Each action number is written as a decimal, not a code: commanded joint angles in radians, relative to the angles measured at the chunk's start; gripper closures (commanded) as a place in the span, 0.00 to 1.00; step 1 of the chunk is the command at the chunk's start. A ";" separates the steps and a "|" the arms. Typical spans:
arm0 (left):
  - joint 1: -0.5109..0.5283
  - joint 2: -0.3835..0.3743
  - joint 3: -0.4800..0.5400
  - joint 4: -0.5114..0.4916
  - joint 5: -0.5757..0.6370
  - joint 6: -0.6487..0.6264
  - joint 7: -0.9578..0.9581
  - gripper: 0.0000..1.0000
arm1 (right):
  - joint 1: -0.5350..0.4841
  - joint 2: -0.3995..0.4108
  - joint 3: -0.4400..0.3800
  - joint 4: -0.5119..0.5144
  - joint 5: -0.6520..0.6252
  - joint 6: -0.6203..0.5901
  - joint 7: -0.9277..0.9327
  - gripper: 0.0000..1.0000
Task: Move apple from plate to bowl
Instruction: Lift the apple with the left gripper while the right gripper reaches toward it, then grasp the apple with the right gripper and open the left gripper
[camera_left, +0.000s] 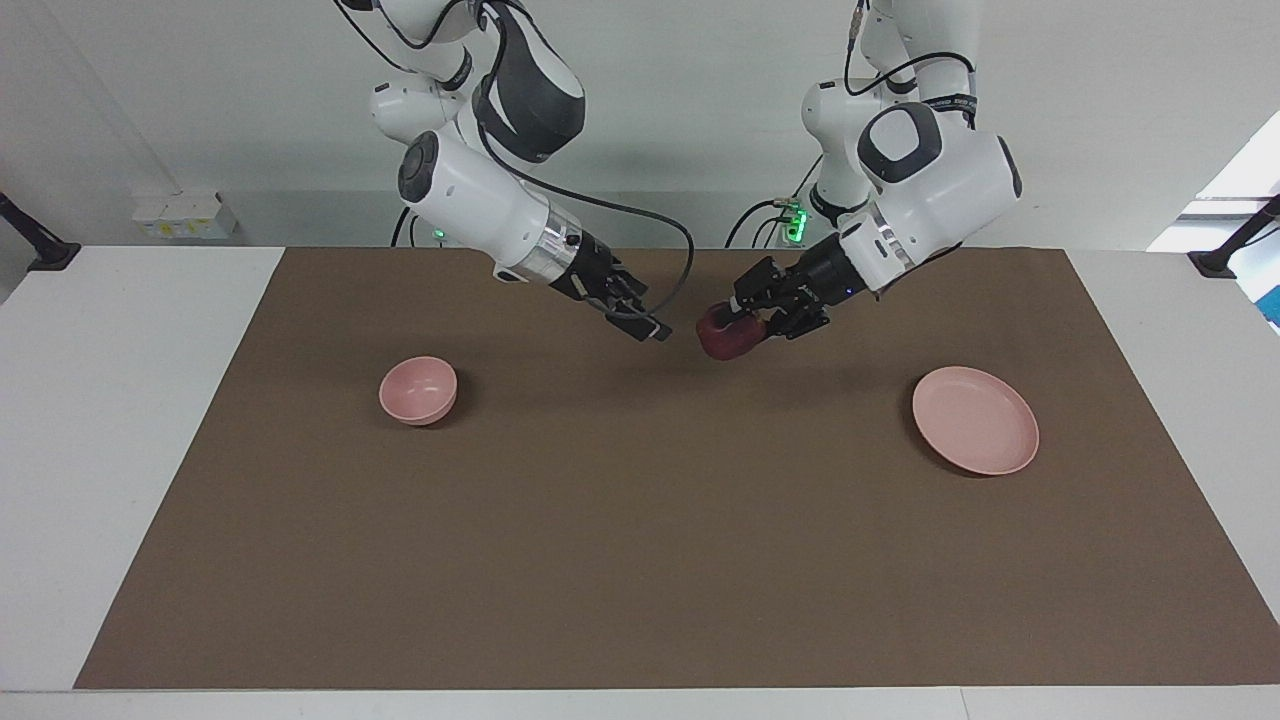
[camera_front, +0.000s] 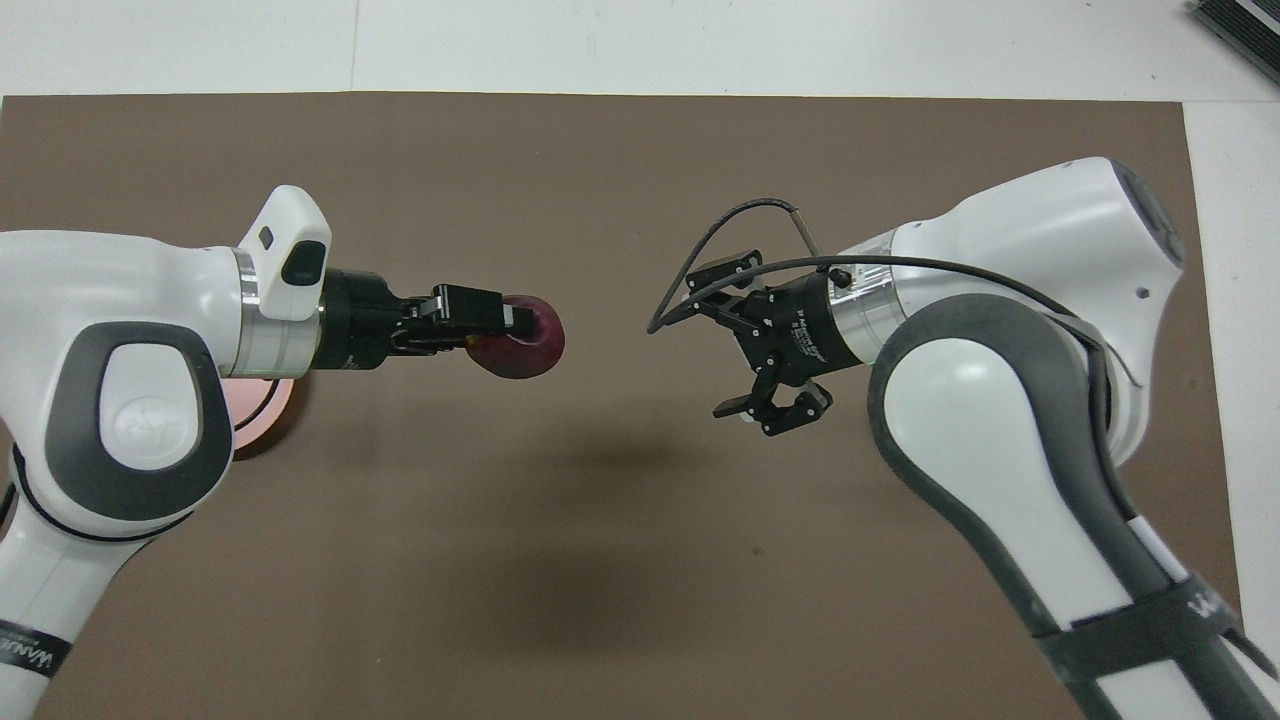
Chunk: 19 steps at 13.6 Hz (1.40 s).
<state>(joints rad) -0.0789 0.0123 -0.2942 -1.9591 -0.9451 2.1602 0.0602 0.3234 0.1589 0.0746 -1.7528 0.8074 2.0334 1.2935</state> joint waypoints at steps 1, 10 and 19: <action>-0.025 -0.029 0.010 -0.026 -0.020 0.026 -0.022 1.00 | 0.037 0.034 -0.001 0.024 0.030 0.075 0.085 0.00; -0.076 -0.026 0.009 -0.015 -0.012 0.050 -0.079 1.00 | 0.082 0.068 -0.001 0.050 0.032 0.147 0.150 1.00; -0.067 -0.020 0.010 -0.001 -0.008 0.049 -0.099 0.00 | 0.034 0.059 -0.016 0.090 0.006 0.061 0.118 1.00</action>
<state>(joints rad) -0.1331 0.0094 -0.2949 -1.9554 -0.9453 2.2044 -0.0168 0.3957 0.2075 0.0638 -1.7164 0.8102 2.1517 1.4284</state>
